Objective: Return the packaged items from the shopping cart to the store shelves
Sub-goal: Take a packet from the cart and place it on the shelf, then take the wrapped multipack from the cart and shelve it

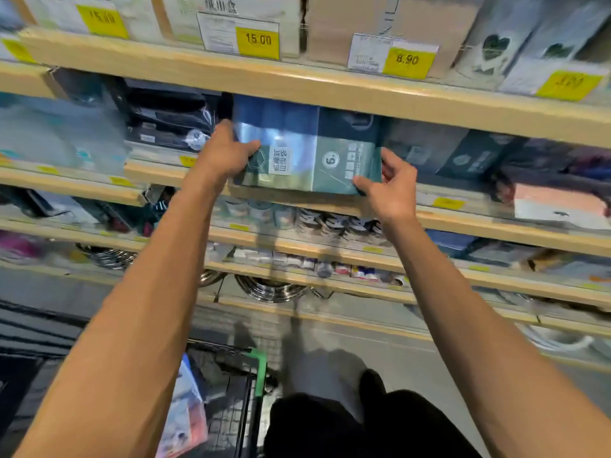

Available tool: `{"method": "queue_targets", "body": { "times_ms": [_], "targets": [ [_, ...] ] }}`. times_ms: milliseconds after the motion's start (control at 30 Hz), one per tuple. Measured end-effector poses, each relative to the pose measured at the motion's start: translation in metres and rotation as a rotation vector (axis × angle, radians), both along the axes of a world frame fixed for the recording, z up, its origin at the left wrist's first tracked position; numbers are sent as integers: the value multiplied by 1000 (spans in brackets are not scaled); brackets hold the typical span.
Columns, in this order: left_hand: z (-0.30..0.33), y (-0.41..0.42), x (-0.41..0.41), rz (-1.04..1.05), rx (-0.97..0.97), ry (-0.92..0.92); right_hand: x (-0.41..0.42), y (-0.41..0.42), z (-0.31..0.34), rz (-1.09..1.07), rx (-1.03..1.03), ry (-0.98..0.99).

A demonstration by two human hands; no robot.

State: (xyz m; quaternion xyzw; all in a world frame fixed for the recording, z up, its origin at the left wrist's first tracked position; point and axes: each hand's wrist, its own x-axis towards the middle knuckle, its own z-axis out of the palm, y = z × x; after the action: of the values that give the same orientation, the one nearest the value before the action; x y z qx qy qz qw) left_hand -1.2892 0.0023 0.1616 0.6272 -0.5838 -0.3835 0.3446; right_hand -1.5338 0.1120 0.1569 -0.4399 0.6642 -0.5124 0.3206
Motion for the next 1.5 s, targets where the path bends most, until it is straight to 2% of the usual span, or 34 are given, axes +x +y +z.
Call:
{"method": "queue_targets", "body": {
  "times_ms": [133, 267, 367, 500, 600, 667, 733, 833, 933, 1067, 1233, 1367, 1433, 1500],
  "targets": [
    [10, -28, -7, 25, 51, 58, 0, -27, 5, -115, 59, 10],
    [10, -47, -15, 90, 63, -4, 5, -50, -1, -207, 103, 142],
    [0, -56, -17, 138, 46, -159, 9, -61, -5, -234, 113, 264],
    [-13, -47, -18, 129, -44, -571, 17, -63, -14, -82, 219, 390],
    [-17, -38, -20, 182, -102, -609, 25, -55, -13, -133, 211, 449],
    [-22, -31, -17, 244, -156, -484, 34, -48, -16, -334, 86, 461],
    [-29, -17, -11, 279, -264, -347, 51, -41, -22, -381, -127, 429],
    [-39, 13, 8, 243, -366, -156, 86, -32, -38, -106, -252, 376],
    [-52, 53, 42, 243, -366, -117, 131, -19, -53, 142, -237, 290],
    [-87, 126, 118, 458, -214, -136, 199, 13, -79, 519, -135, 236],
    [-152, 261, 216, 866, 81, 116, 271, 62, -135, 910, 99, 161],
    [-199, 353, 256, 1199, 345, 445, 307, 109, -175, 1121, 245, 270],
    [-227, 380, 266, 1193, 429, 664, 318, 126, -194, 1167, 308, 286],
    [-253, 390, 269, 1165, 465, 806, 323, 135, -212, 1159, 361, 265]
  ]
}}
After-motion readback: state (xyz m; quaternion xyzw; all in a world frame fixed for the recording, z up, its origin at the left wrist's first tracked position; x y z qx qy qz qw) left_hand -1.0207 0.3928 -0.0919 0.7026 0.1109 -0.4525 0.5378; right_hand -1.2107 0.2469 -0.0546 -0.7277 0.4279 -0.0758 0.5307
